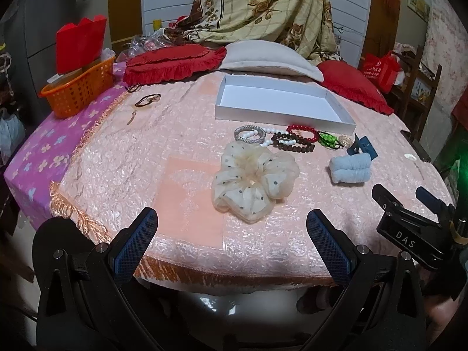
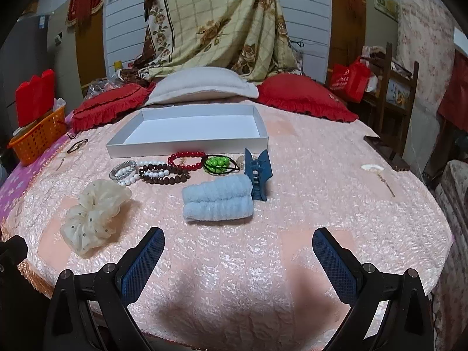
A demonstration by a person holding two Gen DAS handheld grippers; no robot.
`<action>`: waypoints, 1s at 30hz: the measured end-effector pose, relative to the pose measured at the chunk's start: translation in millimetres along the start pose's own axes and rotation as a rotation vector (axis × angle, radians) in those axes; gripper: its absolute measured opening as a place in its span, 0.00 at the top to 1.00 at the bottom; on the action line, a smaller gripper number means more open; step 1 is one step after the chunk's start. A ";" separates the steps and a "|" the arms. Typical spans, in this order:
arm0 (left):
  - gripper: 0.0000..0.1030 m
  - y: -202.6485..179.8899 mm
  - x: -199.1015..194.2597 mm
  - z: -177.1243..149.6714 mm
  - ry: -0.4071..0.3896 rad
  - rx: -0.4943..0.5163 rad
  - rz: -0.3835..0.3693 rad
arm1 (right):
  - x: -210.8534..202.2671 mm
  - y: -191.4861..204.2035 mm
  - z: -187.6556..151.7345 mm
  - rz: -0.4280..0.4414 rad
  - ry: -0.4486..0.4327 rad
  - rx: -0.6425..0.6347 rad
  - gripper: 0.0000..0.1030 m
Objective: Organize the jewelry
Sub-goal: 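Move the left tool toward the cream scrunchie while the right tool nears the light blue scrunchie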
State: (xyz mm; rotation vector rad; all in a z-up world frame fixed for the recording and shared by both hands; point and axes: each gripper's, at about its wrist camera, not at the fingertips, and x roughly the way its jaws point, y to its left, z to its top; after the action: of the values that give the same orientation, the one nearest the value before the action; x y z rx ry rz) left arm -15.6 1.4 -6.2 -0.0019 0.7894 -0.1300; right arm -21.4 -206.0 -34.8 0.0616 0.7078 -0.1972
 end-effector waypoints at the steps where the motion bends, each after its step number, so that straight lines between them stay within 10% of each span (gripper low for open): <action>1: 0.01 -0.7 0.4 -0.1 0.003 0.004 -0.001 | 0.2 0.1 -0.1 -0.003 0.002 -0.002 0.02; 23: 0.01 -0.9 11.6 -1.5 0.048 0.025 0.050 | -5.7 16.9 -6.7 0.002 -0.045 -0.085 0.08; 30: 0.01 4.8 17.8 -0.6 0.073 0.002 0.069 | 6.4 15.3 -8.4 0.130 0.038 -0.037 0.08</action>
State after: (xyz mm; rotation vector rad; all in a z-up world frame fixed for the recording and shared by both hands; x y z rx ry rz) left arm -3.0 4.1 -19.5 0.0327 0.8616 -0.0656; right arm -19.0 -191.0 -45.5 0.0755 0.7422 -0.0590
